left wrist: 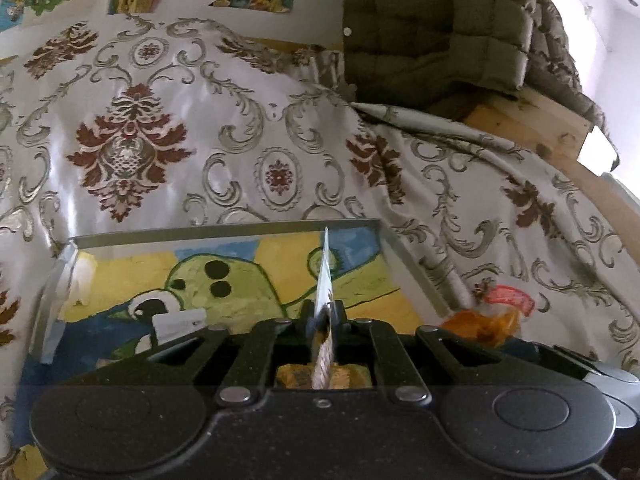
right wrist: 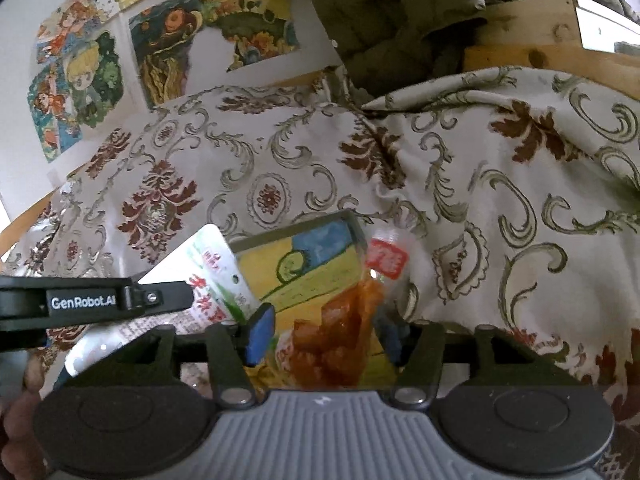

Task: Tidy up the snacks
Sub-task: 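Carry both packs over the frog tray and lower them in, then open both tools to release the packs into the tray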

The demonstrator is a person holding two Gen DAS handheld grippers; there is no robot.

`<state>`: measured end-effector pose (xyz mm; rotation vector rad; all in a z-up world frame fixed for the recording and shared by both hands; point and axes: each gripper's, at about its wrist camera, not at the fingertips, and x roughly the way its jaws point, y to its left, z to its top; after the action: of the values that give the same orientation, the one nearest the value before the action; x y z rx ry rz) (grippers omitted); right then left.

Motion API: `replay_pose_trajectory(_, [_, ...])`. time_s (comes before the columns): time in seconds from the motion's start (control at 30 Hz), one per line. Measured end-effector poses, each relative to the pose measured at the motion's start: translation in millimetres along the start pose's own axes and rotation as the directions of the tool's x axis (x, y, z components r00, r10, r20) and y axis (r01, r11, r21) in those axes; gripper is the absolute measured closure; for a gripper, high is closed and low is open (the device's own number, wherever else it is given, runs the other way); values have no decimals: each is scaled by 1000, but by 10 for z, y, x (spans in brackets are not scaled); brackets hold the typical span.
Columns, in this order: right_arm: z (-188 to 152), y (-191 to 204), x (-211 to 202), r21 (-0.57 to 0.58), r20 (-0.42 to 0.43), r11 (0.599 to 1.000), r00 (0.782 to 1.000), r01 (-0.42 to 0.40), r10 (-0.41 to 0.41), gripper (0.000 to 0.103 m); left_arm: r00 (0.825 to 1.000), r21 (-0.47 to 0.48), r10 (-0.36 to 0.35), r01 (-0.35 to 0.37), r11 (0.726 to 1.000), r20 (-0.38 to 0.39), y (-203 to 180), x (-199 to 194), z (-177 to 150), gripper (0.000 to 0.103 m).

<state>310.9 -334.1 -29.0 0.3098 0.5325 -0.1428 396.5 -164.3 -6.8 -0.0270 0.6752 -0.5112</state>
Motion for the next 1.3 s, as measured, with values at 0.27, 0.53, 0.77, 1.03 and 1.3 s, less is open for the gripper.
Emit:
replay_pose_trajectory(0.27, [24,32,-78,-36,29,999,999,36,-35,19,997,-9,59,-58,998,56,17,-175,39,28])
replay_pose_trajectory(0.53, [71,78,-244,-60,81,997,995,55,-50,6,990,-48,78,-73,996,117,33,-498,80,6])
replay_pose_trajectory(0.77, [130,106,-518,-59,142,998,990,19,-11,0,978,-103,118,-102,990,169,81,-910,71,1])
replay_pose_trajectory(1.03, [122,322,-1003,-135,222,991,974,-2,32,0,954,-148,174,-140,979,246,76,-1527,-86,1])
replay_pose_trajectory(1.3, [-65,500,-1681,-184,295,983,955,23,33,0,916,-123,254,-227,966,309,-2,-2145,-547,1])
